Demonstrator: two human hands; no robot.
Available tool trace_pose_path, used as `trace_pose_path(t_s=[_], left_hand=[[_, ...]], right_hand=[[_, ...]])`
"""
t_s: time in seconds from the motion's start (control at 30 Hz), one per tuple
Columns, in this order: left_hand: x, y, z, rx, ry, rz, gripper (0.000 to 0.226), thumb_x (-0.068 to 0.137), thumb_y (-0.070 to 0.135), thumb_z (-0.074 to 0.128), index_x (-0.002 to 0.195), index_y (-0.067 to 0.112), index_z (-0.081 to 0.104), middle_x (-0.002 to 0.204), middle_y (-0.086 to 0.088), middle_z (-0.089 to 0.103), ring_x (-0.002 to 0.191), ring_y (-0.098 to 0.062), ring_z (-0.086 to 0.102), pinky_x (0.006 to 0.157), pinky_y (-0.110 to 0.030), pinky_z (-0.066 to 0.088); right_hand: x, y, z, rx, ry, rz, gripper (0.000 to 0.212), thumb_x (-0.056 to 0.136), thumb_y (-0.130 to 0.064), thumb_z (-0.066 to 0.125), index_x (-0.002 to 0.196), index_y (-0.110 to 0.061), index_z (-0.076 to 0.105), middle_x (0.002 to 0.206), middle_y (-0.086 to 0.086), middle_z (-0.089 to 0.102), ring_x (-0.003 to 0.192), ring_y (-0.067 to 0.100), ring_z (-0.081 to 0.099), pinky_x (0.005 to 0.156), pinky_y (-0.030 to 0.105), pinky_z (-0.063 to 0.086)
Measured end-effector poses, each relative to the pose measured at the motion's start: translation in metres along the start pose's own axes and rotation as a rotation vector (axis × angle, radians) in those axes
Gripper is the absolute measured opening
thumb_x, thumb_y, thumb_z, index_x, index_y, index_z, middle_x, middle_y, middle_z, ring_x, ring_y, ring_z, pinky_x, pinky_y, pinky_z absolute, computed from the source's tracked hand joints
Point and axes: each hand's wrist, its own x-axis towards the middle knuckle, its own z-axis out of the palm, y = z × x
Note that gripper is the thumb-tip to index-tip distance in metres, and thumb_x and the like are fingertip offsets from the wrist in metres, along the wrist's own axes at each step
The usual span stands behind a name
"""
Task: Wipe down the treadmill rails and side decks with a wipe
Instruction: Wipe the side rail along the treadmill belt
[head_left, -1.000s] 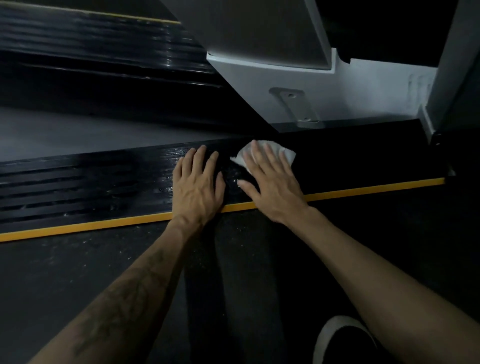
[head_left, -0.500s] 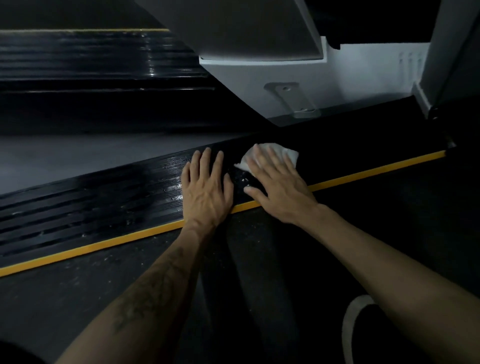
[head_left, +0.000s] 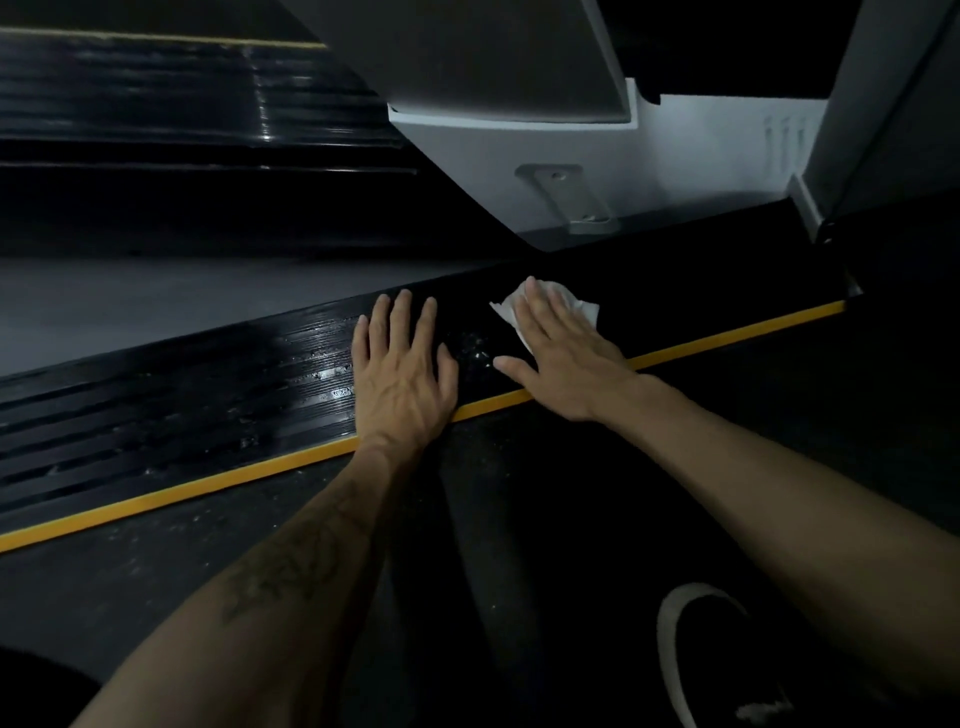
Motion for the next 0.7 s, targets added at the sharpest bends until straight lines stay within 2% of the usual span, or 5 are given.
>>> trace_pose_path(t_s=[0.13,0.27,0.43,0.57,0.7], left_hand=[[-0.001,0.003,-0.005,0.006,-0.023,-0.006,0.061,0.102,0.040,0.035,0.157,0.015,0.039,0.165,-0.014,0.031,0.155,-0.031,0.020,0.127,-0.051,0.014],[0.001,0.003,-0.002,0.018,0.002,-0.007,0.060,0.101,0.039,0.036,0.156,0.014,0.041,0.163,-0.015,0.034,0.154,-0.033,0.023,0.127,-0.053,0.016],[0.000,0.003,0.002,0.024,0.037,-0.001,0.058,0.101,0.037,0.038,0.154,0.013,0.043,0.162,-0.015,0.036,0.154,-0.032,0.024,0.127,-0.052,0.016],[-0.001,0.002,0.004,0.045,0.049,0.003,0.058,0.102,0.037,0.038,0.154,0.013,0.044,0.162,-0.014,0.037,0.154,-0.031,0.024,0.127,-0.050,0.015],[0.000,0.002,0.004,0.056,0.052,-0.004,0.058,0.101,0.038,0.039,0.153,0.013,0.044,0.161,-0.015,0.037,0.153,-0.031,0.025,0.128,-0.049,0.014]], right_hand=[[0.002,0.004,-0.007,0.013,-0.062,-0.035,0.083,0.106,-0.060,0.025,0.161,-0.015,-0.019,0.166,0.002,-0.034,0.153,0.017,-0.029,0.128,0.044,-0.010],[0.008,0.007,0.006,-0.028,0.034,-0.099,0.084,0.105,-0.063,0.020,0.160,-0.014,-0.021,0.165,0.004,-0.034,0.153,0.019,-0.030,0.125,0.042,-0.017],[0.014,0.024,0.017,-0.214,0.136,-0.321,0.089,0.094,-0.071,0.004,0.163,-0.017,-0.013,0.169,0.004,-0.025,0.156,0.023,-0.021,0.128,0.048,-0.007],[0.013,0.027,0.019,-0.287,0.122,-0.492,0.085,0.096,-0.069,0.004,0.163,-0.019,-0.014,0.169,0.003,-0.025,0.156,0.021,-0.023,0.127,0.044,-0.012],[0.020,0.039,0.005,-0.341,0.077,-0.500,0.083,0.095,-0.069,-0.001,0.160,-0.021,-0.021,0.167,0.001,-0.030,0.154,0.017,-0.027,0.128,0.045,-0.009]])
